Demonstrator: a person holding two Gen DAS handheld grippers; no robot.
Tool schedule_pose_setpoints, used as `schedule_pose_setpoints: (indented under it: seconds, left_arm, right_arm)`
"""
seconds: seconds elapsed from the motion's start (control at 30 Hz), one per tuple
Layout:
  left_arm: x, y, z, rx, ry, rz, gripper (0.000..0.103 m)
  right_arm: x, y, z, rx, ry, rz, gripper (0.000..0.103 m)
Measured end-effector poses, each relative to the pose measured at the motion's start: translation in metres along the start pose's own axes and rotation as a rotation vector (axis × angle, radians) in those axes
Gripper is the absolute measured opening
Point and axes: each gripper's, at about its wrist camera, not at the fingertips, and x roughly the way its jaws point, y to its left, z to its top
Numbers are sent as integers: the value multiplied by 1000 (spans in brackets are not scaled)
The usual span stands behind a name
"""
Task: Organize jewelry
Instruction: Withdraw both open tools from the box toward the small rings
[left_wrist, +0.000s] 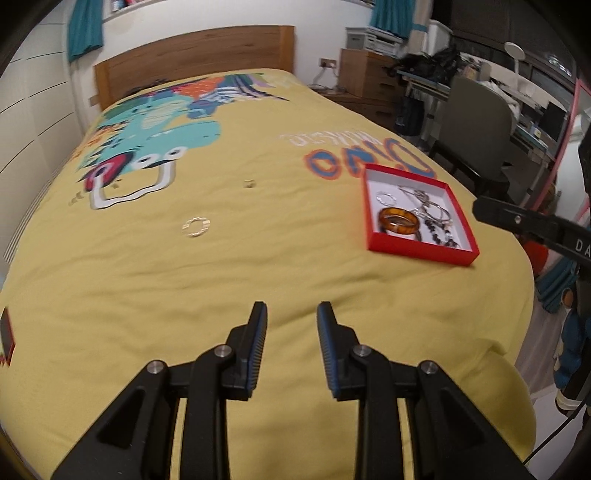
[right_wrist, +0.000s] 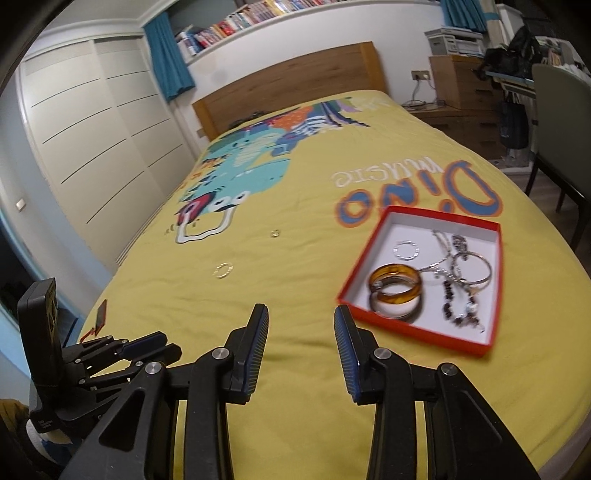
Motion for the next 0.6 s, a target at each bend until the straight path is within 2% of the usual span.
schedule_pose_setpoints:
  seconds: [0.13,0.2,0.3,0.43,0.6]
  left_arm:
    - [-21,21,-13,-53,-17,32,29]
    - [-33,30,-20,-81,-34,61,40]
    - [-48,43,-29,-118,-53,83,41]
    - [-62,54,-42,-158,-69,104,41]
    - [-75,68,-60,-207,-96,128,41]
  right_arm:
    - [-7,21,-10,-15,-4,15,41]
    - [-9,28,-15,-18,-3,17,41]
    - [-13,39,-24,-25,-3,15,42]
    - [-17,49,-38,-29,1,9,56]
    - [-18,61,-52,-41,11,0,56]
